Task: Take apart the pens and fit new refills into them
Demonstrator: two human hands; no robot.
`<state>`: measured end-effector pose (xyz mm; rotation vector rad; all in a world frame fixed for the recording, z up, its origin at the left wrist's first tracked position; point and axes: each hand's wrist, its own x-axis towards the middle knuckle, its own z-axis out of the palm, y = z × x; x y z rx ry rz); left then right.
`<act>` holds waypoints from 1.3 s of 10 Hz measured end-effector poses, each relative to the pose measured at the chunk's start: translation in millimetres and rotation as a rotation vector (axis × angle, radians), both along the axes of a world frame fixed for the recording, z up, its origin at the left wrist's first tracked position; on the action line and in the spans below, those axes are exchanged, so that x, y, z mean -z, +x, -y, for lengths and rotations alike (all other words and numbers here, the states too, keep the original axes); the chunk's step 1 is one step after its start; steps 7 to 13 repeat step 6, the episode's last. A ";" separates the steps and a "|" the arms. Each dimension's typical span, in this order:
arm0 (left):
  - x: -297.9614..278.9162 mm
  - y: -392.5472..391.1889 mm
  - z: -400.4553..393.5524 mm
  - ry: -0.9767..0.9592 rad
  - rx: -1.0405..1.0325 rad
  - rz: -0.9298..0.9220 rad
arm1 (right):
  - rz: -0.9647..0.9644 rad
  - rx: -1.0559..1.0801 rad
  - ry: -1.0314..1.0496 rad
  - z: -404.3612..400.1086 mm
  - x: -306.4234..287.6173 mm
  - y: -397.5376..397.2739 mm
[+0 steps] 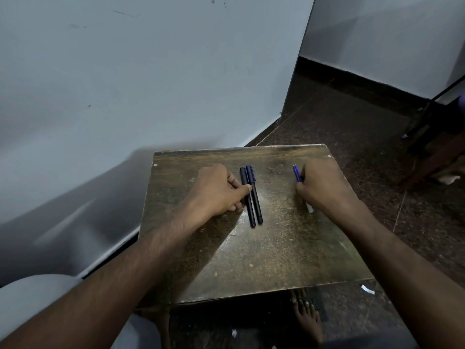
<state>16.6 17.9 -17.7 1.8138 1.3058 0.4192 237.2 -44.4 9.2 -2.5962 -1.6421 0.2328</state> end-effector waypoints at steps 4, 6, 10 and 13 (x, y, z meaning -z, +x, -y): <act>-1.2 -2.4 -1.6 0.027 0.016 -0.023 | -0.132 -0.101 0.047 -7.7 10.8 -43.2; -2.4 -9.7 -0.1 0.197 0.038 -0.093 | -0.219 -0.095 0.166 -5.3 7.9 -38.4; -2.4 -9.7 -0.1 0.197 0.038 -0.093 | -0.219 -0.095 0.166 -5.3 7.9 -38.4; -2.4 -9.7 -0.1 0.197 0.038 -0.093 | -0.219 -0.095 0.166 -5.3 7.9 -38.4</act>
